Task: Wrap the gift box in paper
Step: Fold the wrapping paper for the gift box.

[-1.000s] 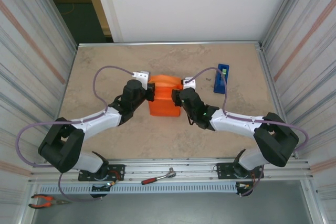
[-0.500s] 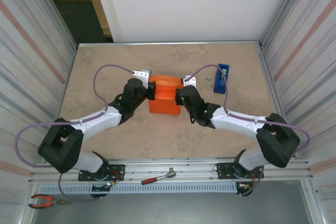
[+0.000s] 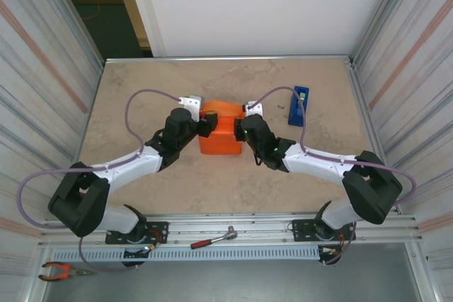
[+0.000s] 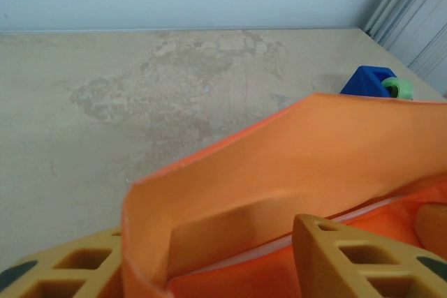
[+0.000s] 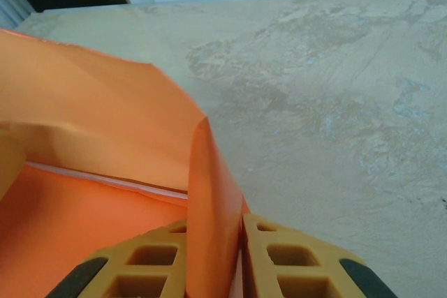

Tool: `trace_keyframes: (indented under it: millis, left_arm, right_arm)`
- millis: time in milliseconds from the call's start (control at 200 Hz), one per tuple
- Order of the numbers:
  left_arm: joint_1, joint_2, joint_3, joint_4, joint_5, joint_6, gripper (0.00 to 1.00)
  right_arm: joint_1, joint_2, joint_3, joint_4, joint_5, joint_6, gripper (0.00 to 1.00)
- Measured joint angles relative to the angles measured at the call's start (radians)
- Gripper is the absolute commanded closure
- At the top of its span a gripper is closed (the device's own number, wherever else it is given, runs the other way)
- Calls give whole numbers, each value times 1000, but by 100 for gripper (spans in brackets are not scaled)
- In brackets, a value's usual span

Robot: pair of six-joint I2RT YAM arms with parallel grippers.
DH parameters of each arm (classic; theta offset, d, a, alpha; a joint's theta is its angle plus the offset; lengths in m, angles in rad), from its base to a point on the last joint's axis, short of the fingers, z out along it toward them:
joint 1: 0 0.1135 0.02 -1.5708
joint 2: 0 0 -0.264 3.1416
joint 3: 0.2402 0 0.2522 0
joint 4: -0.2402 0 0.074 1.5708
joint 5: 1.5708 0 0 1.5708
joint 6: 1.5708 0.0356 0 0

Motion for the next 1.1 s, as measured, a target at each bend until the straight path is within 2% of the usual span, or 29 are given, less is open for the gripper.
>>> trace_keyframes:
  millis: [336, 461, 541, 671, 757, 862, 1097]
  left_arm:
    - [9, -33, 0, -6, 23, -1, 28]
    - [-15, 1, 0, -6, -28, 0, 29]
    - [-40, 30, 0, -3, -93, 5, 30]
    - [-75, 48, 5, 1, -205, 16, 34]
    - [-89, 58, 9, 0, -257, 20, 36]
    - [-94, 61, 9, -6, -295, 19, 38]
    - [-103, 66, 9, -6, -331, 19, 40]
  right_arm:
    - [-5, 15, 14, 6, -24, 1, 80]
    - [-7, 15, 14, 5, -33, 1, 78]
    - [-10, 15, 20, -5, -43, 3, 70]
    - [-21, 15, 42, -49, -80, 16, 36]
    - [-30, 8, 50, -85, -103, 23, 23]
    - [-33, -27, 51, -128, -113, 38, 16]
    - [-32, -43, 73, -138, -104, 54, 15]
